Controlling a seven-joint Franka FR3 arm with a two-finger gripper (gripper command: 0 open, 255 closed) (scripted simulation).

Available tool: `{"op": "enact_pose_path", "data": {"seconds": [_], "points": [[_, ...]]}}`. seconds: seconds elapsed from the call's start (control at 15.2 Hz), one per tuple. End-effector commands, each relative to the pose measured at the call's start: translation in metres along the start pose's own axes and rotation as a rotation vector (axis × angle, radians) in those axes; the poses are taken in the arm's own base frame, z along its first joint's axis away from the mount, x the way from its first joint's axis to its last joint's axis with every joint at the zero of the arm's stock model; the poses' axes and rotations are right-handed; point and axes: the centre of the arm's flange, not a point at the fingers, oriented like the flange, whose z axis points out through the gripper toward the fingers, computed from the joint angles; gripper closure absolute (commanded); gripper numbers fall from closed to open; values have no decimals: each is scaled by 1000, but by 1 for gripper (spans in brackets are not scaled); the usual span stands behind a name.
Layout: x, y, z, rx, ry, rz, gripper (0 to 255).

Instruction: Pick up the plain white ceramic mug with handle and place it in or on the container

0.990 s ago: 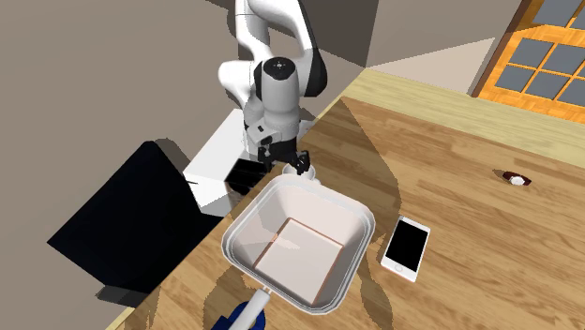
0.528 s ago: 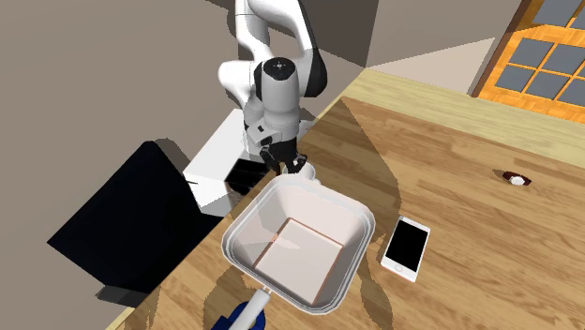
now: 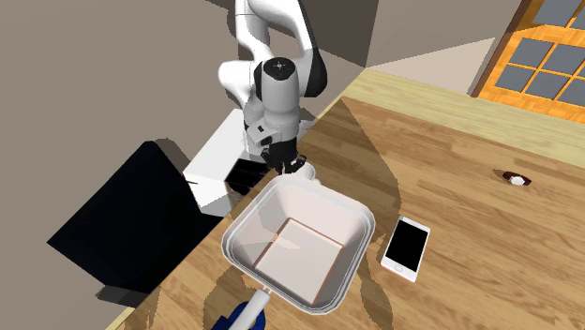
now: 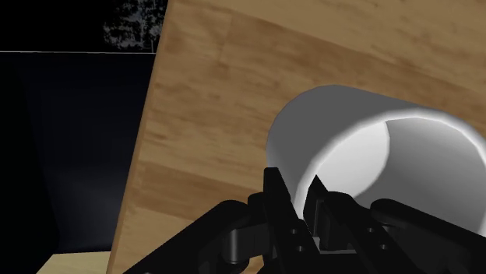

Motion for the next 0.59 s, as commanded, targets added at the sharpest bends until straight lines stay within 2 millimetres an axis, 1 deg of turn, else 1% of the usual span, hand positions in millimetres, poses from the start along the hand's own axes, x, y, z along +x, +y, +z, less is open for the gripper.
{"op": "enact_pose_path", "data": {"seconds": [0.0, 0.53], "points": [[0, 0, -5, 0, 0, 0, 255], [-1, 0, -47, 0, 0, 0, 255]]}}
